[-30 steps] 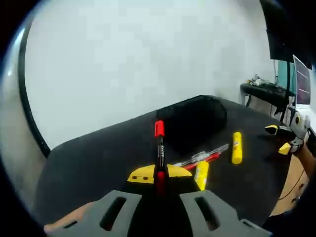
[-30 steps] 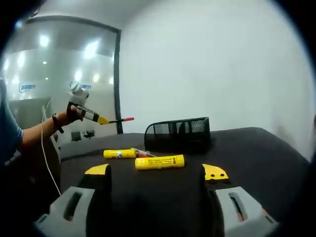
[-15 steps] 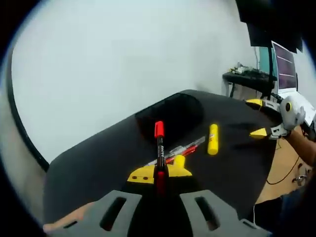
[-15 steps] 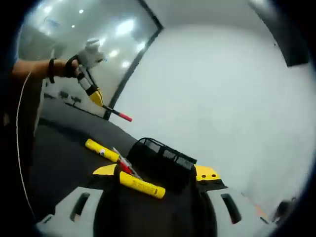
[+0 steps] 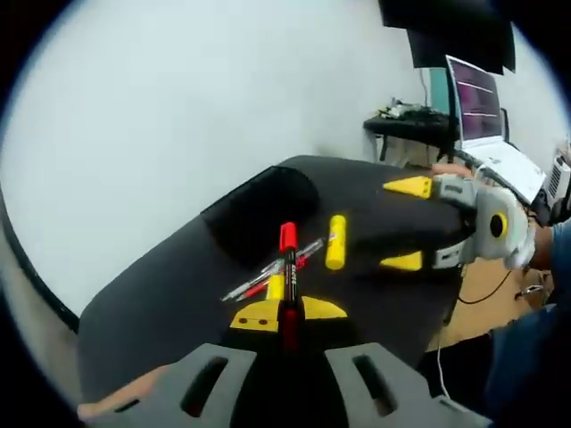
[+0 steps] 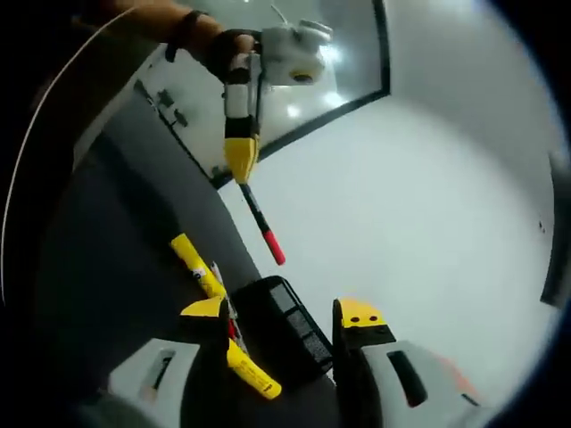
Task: Pick up pens and glue sticks and place them into the holder.
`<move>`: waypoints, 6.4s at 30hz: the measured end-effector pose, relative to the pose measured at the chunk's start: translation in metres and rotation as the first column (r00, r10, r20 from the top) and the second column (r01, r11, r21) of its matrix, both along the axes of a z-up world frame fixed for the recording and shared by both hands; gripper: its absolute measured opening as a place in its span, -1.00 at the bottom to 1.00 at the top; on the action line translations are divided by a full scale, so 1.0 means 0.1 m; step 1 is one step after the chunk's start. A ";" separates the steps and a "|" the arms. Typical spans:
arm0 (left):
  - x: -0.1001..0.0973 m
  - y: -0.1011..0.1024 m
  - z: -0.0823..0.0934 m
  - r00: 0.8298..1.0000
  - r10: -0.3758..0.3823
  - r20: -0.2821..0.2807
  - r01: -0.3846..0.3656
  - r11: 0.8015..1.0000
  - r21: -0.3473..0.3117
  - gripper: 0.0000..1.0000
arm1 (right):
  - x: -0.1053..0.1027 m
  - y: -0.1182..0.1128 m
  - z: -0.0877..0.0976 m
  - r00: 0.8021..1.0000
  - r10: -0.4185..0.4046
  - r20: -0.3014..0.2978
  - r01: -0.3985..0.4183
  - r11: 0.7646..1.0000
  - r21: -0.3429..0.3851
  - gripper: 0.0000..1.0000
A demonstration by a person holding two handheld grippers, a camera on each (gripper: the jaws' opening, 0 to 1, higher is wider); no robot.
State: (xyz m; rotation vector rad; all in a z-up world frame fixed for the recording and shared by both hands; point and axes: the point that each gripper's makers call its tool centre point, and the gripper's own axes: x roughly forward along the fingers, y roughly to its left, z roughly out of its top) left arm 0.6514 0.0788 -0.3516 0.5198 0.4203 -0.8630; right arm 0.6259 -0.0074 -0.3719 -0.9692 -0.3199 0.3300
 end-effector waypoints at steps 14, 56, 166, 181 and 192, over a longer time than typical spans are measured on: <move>-0.26 -0.24 -0.07 0.996 -0.085 -0.007 0.086 0.995 0.050 -0.89 | 0.22 0.22 0.02 0.989 -0.033 0.146 0.057 0.985 -0.164 -0.43; -0.37 -0.42 0.44 0.976 -0.155 0.151 0.198 0.919 -0.340 -0.38 | 0.11 -0.01 0.14 0.985 0.058 -0.161 0.015 0.907 0.420 -0.90; -0.59 -0.57 0.19 0.951 -0.147 0.273 0.266 0.839 -0.474 -0.69 | -0.36 0.20 0.94 0.807 0.500 -0.314 -0.044 0.581 0.813 -0.94; -0.23 -0.11 -0.12 0.960 -0.150 0.235 0.265 0.753 -0.603 0.02 | -0.34 -0.25 0.80 0.863 0.364 -0.349 0.049 0.629 0.776 -0.94; 0.08 0.11 -0.38 0.977 -0.115 0.181 0.206 0.728 -0.654 0.61 | -0.34 -0.39 0.72 0.872 0.319 -0.372 0.095 0.634 0.767 -0.93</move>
